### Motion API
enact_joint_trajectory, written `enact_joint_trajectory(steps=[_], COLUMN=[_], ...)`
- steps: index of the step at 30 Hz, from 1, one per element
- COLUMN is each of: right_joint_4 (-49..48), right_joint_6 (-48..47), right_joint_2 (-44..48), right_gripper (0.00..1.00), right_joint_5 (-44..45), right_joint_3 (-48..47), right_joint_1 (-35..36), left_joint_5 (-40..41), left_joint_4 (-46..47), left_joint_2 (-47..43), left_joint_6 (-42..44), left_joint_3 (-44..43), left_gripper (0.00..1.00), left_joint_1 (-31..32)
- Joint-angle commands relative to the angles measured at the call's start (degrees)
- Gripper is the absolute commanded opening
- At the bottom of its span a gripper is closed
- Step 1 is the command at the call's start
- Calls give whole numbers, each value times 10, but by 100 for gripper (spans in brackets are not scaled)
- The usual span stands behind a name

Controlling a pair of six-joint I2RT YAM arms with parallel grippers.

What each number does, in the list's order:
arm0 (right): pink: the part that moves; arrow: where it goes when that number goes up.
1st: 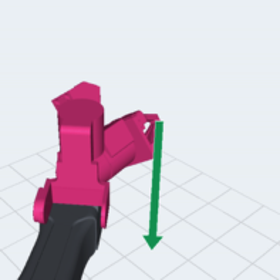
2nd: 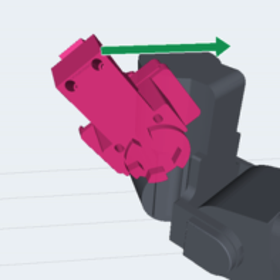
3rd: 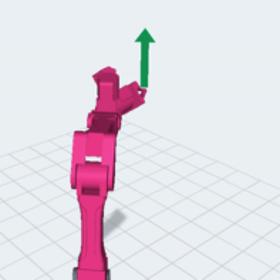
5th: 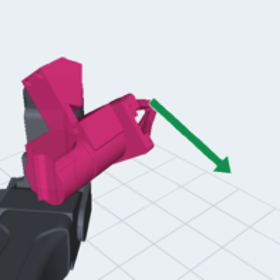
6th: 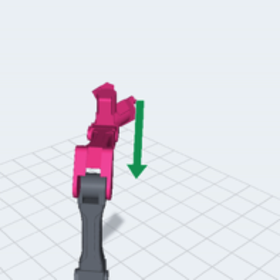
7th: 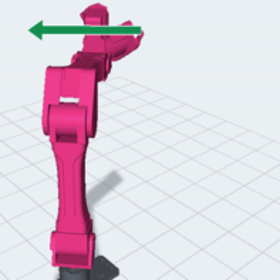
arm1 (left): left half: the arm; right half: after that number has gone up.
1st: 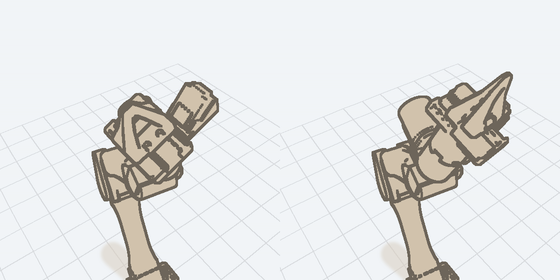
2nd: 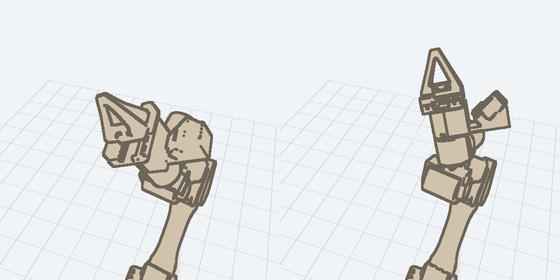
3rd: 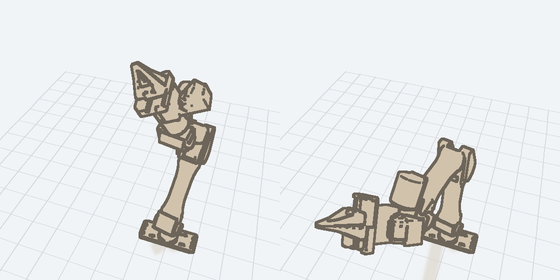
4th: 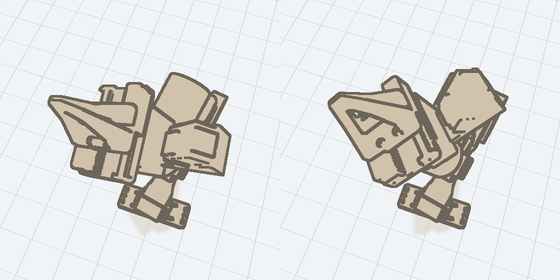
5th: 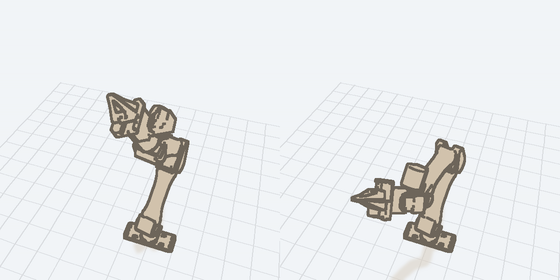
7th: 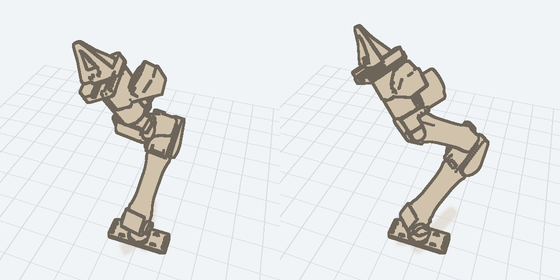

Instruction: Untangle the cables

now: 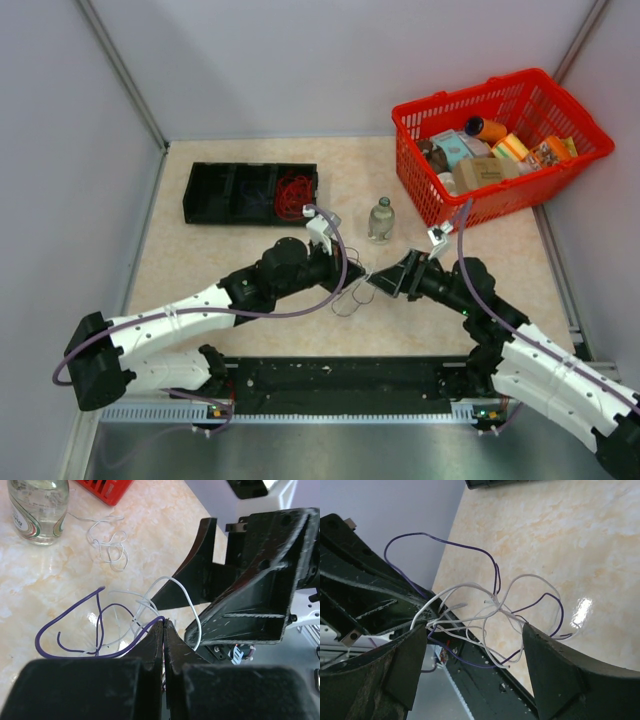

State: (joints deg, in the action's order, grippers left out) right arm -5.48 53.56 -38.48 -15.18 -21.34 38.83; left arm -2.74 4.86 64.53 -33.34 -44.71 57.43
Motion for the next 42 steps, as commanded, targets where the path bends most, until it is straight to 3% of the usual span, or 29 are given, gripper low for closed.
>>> enact_joint_trajectory(steps=[1, 4, 7, 10, 16, 19, 22, 24, 26, 28, 30, 35, 38, 42], right_joint_4=[30, 90, 204, 245, 258, 230, 212, 265, 294, 294, 281, 168, 115, 27], right_joint_6=[-80, -92, -67, -59, -60, -59, -50, -50, -66, -91, -121, -171, -159, -126], right_joint_2=[38, 28, 40, 58, 33, -17, -61, -79, -96, -127, -170, -242, -295, -326], right_gripper=[76, 73, 71, 70, 72, 73, 73, 74, 76, 76, 75, 68, 63, 63], right_joint_5=[36, 65, 171, 208, 177, 155, 137, 219, 273, 249, 230, 268, 290, 321], right_joint_3=[-19, -41, -55, -50, -63, -65, -73, -97, -110, -118, -134, -127, -121, -94], right_joint_1=[0, 0, 0, 0, -1, 0, -1, -2, -33, -97, -145, -151, -151, -149], left_joint_5=[-10, -2, 47, 85, 69, 42, 45, 51, 59, 74, 80, 89, 91, 92], left_joint_4=[31, 10, -69, -134, -68, -57, -57, -65, -88, -106, -113, -121, -123, -126], left_joint_2=[-11, -6, 17, 52, 109, 128, 123, 113, 104, 92, 76, 29, 1, -27], left_joint_6=[-3, -13, -45, -75, -103, -116, -122, -116, -103, -85, -70, -60, -57, -55], left_joint_3=[1, -1, -22, -31, 40, 39, 41, 37, 26, 15, 10, 11, 19, 34], left_gripper=[0, 0, 6, 5, 5, 18, 38, 47, 54, 58, 62, 64, 64, 64], left_joint_1=[0, -2, -4, -7, -22, -27, -27, -28, -30, -30, -30, -30, -30, -30])
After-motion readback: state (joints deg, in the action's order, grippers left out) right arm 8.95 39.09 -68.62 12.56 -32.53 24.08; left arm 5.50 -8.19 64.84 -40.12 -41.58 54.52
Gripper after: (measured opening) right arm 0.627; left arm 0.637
